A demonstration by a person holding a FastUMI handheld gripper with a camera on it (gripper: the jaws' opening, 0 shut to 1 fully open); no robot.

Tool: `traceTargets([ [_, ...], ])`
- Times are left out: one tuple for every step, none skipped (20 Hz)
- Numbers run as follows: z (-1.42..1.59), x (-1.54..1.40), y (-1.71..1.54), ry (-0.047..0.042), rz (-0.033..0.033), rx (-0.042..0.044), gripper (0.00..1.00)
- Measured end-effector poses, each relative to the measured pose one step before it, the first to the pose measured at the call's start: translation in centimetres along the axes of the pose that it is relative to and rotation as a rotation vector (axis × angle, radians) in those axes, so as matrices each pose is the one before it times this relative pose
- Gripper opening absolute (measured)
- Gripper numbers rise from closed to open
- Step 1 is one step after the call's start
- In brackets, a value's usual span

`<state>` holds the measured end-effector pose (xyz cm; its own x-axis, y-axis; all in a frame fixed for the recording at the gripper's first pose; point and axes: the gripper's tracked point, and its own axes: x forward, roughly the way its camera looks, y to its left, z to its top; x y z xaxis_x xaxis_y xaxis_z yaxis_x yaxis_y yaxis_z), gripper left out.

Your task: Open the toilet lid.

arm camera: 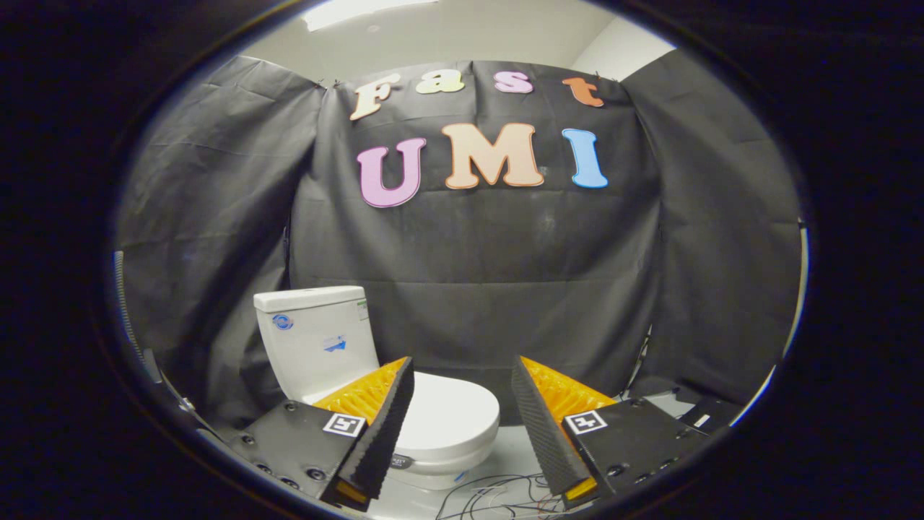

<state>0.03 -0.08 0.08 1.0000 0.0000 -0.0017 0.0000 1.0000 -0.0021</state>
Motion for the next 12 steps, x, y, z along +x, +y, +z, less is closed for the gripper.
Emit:
traceTargets([
  [-0.01, -0.042, -0.046, -0.00045, -0.00014, 0.00042, 0.85],
  [0.031, 0.069, 0.051, 0.00024, 0.00028, -0.00022, 0.85],
  [-0.049, -0.043, -0.034, -0.00009, -0.00015, 0.00053, 0.85],
  [0.035, 0.0, 0.038, -0.00046, 0.0001, -0.00022, 0.85],
  [-0.039, 0.025, -0.027, 0.00011, 0.00033, -0.00018, 0.85],
  [0.05, -0.003, 0.005, 0.00009, 0.00019, -0.00014, 0.85],
  [-0.001, -0.036, -0.019, -0.00071, -0.00033, 0.00014, 0.85],
  [0.041, 0.066, -0.015, -0.00121, -0.00245, -0.00139, 0.84],
  [0.071, 0.034, 0.053, -0.00701, 0.00378, -0.0003, 0.83],
  [0.017, 0.147, -0.123, 0.00939, -0.00011, -0.00152, 0.82],
  [-0.134, 0.237, 0.068, -0.0031, 0.00003, 0.001, 0.81],
  [0.016, 0.331, 0.058, 0.00203, 0.00006, -0.00087, 0.8],
])
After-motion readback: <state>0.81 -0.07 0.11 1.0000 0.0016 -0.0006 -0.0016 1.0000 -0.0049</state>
